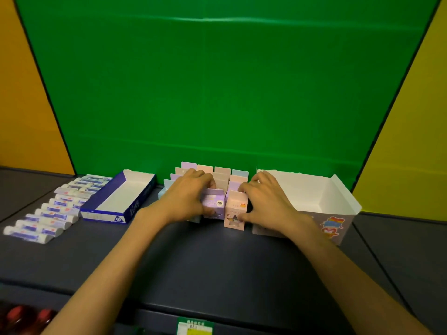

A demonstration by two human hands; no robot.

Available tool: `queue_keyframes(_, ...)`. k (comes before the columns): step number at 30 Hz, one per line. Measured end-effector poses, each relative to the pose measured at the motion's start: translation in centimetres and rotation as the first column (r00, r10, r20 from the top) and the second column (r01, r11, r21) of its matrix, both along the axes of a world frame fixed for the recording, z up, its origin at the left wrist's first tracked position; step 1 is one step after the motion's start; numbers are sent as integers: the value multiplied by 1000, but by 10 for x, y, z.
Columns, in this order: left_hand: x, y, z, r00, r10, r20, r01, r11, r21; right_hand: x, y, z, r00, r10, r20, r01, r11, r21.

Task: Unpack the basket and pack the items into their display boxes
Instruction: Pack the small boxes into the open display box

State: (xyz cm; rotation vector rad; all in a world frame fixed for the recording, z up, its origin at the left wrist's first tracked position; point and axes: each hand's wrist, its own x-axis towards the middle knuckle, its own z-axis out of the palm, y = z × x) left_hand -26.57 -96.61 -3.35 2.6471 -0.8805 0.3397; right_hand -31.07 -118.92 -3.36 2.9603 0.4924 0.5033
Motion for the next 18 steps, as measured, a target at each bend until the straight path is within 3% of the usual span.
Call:
queue_keyframes(5, -11, 15, 18, 987, -28, -161, -26, 945, -325, 1, 3, 1, 1000, 21, -11, -20, 999, 41)
queue_keyframes(11, -15, 12, 43, 983, -53, -176, -81, 736, -672, 1, -3, 15, 991, 116, -68, -95, 964, 249)
queue_keyframes(15, -12, -9, 61, 991, -75, -106, -41, 598, -801, -3, -24, 48, 971, 211, -116, -98, 786, 611)
queue_keyframes(18, -7, -29, 74, 990, -110, -92, -15, 559, -829, -6, -51, 73, 969, 233, -84, -90, 648, 756)
